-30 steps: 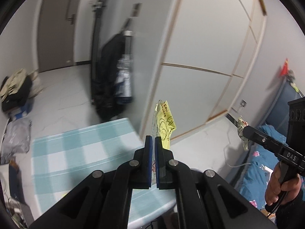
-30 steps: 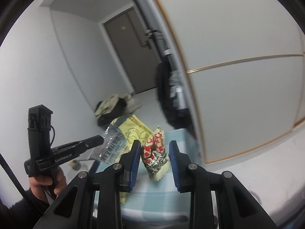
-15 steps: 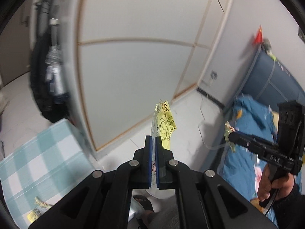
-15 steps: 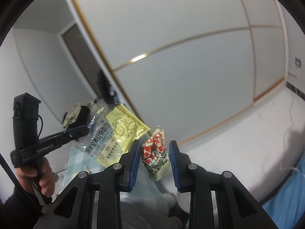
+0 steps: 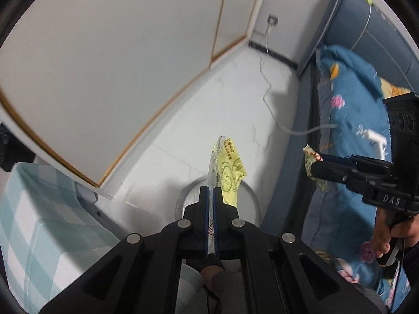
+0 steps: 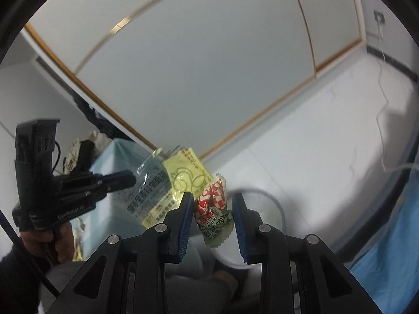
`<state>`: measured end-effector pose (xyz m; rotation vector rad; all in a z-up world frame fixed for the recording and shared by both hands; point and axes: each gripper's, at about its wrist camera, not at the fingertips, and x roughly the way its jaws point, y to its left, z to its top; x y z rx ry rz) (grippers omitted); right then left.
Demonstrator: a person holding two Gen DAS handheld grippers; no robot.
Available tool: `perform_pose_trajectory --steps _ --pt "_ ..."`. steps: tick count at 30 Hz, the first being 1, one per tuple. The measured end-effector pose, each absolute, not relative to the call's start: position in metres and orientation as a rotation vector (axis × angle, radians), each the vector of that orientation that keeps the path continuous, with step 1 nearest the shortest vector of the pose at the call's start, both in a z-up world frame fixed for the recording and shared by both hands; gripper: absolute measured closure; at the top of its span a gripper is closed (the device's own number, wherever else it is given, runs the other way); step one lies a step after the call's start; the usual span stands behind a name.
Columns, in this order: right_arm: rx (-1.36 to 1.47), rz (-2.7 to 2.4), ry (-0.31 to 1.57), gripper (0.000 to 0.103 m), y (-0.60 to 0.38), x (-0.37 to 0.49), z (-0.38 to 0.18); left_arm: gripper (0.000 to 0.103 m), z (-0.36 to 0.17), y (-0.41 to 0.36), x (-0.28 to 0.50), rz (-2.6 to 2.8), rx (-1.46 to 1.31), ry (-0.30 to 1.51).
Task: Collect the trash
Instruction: 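Carry the yellow wrapper in the left gripper and red wrapper in the right gripper to the bin, then open the left gripper over the bin while the right gripper opens to drop its wrapper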
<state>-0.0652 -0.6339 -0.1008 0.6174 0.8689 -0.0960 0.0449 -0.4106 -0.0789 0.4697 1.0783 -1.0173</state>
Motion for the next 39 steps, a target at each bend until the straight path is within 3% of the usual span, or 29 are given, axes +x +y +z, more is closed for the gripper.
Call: perform_pose_trajectory --steps 13,28,30,32,34,39 --pt "0.77 -0.104 1.062 0.074 -0.641 -0.039 -0.204 0.103 -0.158 -0.45 0.06 -1.012 0.544 1.327" --pt "0.8 -0.099 1.162 0.074 -0.628 -0.015 -0.243 0.102 -0.212 -0.447 0.074 -0.921 0.452 1.542" --pt "0.797 -0.096 1.168 0.074 -0.629 -0.013 -0.247 0.097 -0.216 -0.445 0.076 -0.902 0.446 1.572" --pt "0.793 -0.093 1.173 0.073 -0.627 -0.012 -0.25 0.073 -0.22 -0.441 0.079 -0.882 0.427 1.596" --pt "0.791 -0.091 1.184 0.073 -0.626 -0.01 -0.253 0.06 -0.218 -0.436 0.081 -0.865 0.395 1.589" --pt "0.771 -0.099 1.198 0.073 -0.627 -0.01 -0.253 0.056 -0.206 -0.427 0.083 -0.839 0.359 1.553"
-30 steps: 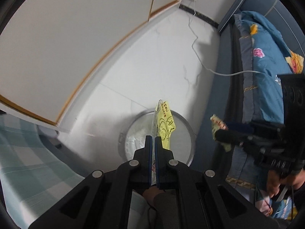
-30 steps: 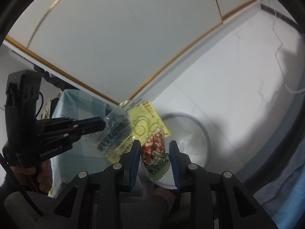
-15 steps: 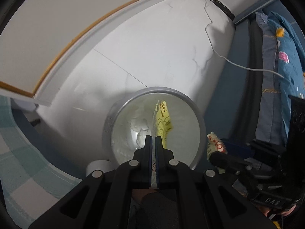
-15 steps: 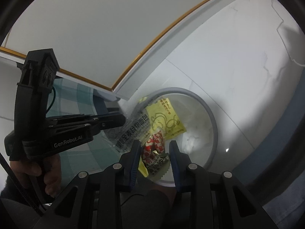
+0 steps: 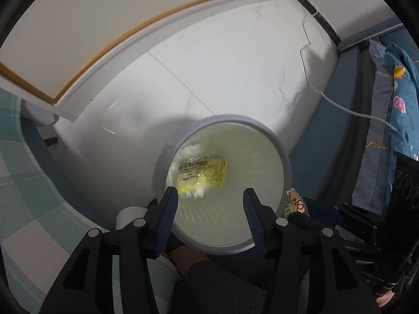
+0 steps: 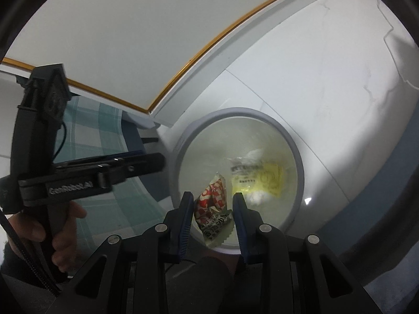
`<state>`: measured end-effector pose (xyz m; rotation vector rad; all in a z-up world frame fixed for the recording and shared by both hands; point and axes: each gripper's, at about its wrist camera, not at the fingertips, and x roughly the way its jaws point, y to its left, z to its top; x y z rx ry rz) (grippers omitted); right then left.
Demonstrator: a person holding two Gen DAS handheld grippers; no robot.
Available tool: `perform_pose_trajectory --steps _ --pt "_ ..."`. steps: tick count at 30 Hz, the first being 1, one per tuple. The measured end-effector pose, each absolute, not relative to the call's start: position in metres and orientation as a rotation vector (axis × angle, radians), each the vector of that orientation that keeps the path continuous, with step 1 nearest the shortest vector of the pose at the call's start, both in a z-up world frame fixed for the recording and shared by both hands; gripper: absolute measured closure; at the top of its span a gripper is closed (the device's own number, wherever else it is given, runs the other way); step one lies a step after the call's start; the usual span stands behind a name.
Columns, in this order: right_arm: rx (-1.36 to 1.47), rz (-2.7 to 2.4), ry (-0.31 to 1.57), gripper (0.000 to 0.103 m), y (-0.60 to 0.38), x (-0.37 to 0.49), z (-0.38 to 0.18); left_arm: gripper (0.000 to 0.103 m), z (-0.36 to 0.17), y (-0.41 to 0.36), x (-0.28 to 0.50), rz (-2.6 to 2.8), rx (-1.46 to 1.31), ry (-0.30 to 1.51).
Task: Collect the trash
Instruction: 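Open the left gripper over the bin while the right gripper opens to drop its wrapper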
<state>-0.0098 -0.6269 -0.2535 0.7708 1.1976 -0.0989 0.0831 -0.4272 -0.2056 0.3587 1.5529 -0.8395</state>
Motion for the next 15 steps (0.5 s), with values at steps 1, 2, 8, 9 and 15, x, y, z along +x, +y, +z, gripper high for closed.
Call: perform_pose_trajectory --steps 1,2,8,9,15 --pt "0.771 -0.104 1.196 0.073 -0.627 -0.01 -0.253 0.055 -0.201 -0.425 0.084 -0.836 0.344 1.537" --pt "0.773 -0.107 1.196 0.073 -0.628 -0.01 -0.254 0.055 -0.199 -0.422 0.085 -0.832 0.327 1.53" --pt "0.752 -0.108 1.216 0.072 -0.621 -0.007 -0.258 0.053 -0.188 -0.412 0.09 -0.805 0.268 1.486" --pt "0.746 -0.107 1.223 0.072 -0.619 -0.007 -0.259 0.053 -0.187 -0.413 0.092 -0.805 0.267 1.483" --pt "0.726 -0.094 1.249 0.071 -0.612 -0.006 -0.26 0.053 -0.175 -0.411 0.086 -0.793 0.283 1.437"
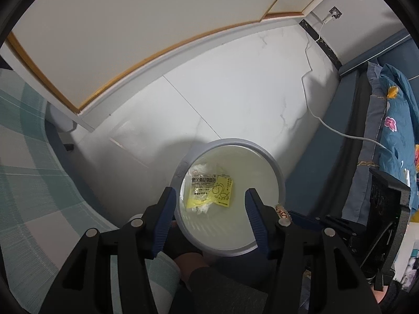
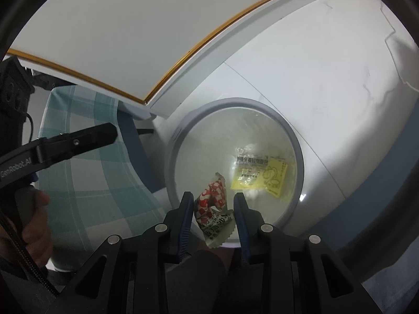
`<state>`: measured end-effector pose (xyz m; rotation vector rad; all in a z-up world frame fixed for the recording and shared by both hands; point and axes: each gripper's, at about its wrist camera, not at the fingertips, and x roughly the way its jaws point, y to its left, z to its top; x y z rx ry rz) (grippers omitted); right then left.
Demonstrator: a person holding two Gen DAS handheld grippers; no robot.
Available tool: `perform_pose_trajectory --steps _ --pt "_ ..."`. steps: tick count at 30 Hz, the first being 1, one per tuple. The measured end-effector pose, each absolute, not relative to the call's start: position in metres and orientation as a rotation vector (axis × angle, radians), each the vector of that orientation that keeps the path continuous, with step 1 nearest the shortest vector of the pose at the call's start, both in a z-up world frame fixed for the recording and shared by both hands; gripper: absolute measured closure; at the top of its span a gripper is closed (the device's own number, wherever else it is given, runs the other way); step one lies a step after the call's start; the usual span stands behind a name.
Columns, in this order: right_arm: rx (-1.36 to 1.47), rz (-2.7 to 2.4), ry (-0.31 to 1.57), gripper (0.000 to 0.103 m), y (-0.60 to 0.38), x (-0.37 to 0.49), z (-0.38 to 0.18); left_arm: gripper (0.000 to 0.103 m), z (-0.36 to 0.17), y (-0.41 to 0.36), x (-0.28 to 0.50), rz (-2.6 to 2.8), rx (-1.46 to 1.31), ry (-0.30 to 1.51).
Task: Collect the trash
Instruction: 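Open the left gripper over the bin while the right gripper opens to drop its wrapper, then move both open grippers back from the bin to the remaining wrappers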
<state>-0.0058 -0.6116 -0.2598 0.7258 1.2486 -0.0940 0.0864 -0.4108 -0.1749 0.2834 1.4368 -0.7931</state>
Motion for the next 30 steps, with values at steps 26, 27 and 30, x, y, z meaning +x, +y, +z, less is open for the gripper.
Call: perform_pose_trajectory --steps 26,27,30 --pt "0.608 -0.161 1.006 0.044 -0.607 -0.024 -0.152 0.053 -0.082 -0.335 0.087 -0.68 0.15 1.157" --pt "0.595 -0.158 0.985 0.042 -0.605 -0.024 -0.142 0.053 -0.077 -0.329 0.087 -0.667 0.14 1.143" --pt "0.555 -0.146 0.915 0.039 -0.595 -0.023 -0.111 0.053 -0.063 -0.308 0.088 -0.626 0.11 1.103"
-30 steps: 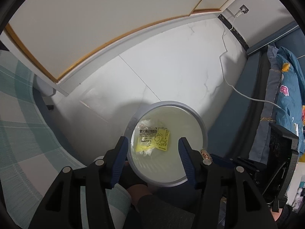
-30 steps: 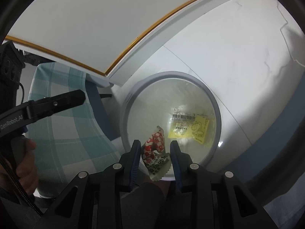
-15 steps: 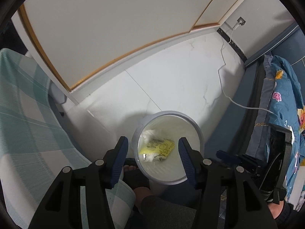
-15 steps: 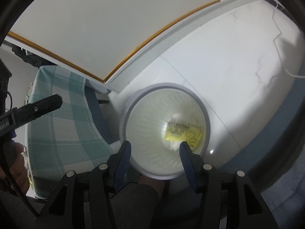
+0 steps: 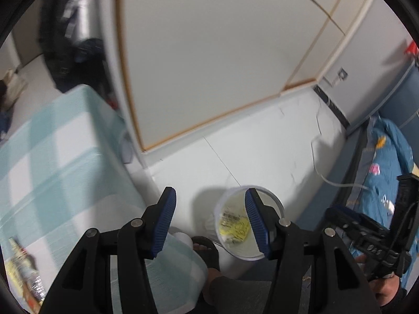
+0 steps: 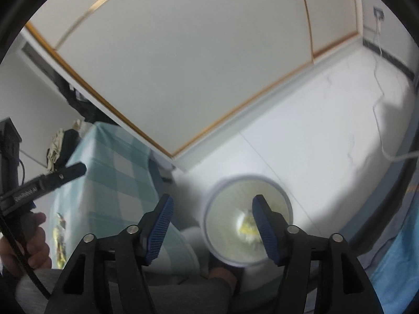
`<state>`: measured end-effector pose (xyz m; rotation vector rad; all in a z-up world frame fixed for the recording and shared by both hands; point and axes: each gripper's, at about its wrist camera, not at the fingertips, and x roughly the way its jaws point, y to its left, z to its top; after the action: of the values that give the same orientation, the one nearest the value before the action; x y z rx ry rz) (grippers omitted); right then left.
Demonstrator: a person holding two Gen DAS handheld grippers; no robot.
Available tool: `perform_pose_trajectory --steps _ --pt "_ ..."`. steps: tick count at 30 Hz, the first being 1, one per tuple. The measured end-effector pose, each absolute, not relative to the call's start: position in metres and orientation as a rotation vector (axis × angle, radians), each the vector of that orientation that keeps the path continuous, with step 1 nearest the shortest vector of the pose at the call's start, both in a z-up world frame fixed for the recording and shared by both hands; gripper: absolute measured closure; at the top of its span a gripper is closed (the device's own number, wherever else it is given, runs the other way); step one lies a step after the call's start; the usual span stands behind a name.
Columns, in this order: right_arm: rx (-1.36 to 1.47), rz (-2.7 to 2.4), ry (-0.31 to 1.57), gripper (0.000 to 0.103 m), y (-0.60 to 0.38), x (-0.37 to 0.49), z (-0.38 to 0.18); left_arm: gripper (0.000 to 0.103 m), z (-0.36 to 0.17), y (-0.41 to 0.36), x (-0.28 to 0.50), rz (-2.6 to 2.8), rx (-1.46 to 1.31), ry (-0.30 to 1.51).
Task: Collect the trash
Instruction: 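Move both open grippers back from the bin to the remaining wrappers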
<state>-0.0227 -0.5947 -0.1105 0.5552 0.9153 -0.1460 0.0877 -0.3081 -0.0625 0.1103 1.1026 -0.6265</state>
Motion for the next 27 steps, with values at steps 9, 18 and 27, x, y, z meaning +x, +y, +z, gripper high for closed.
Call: perform_pose_trajectory --steps 9,18,27 --pt "0.444 -0.053 0.731 0.034 -0.539 -0.012 -0.024 0.053 -0.016 -0.222 0.083 -0.49 -0.025 0.934" --pt "0.3 0.173 0.626 0.028 -0.437 -0.002 0.035 0.053 0.013 -0.134 0.075 -0.336 -0.115 0.825" --pt "0.261 0.311 0.613 0.026 -0.356 0.012 0.046 0.044 0.029 -0.059 0.061 -0.177 -0.178 0.742"
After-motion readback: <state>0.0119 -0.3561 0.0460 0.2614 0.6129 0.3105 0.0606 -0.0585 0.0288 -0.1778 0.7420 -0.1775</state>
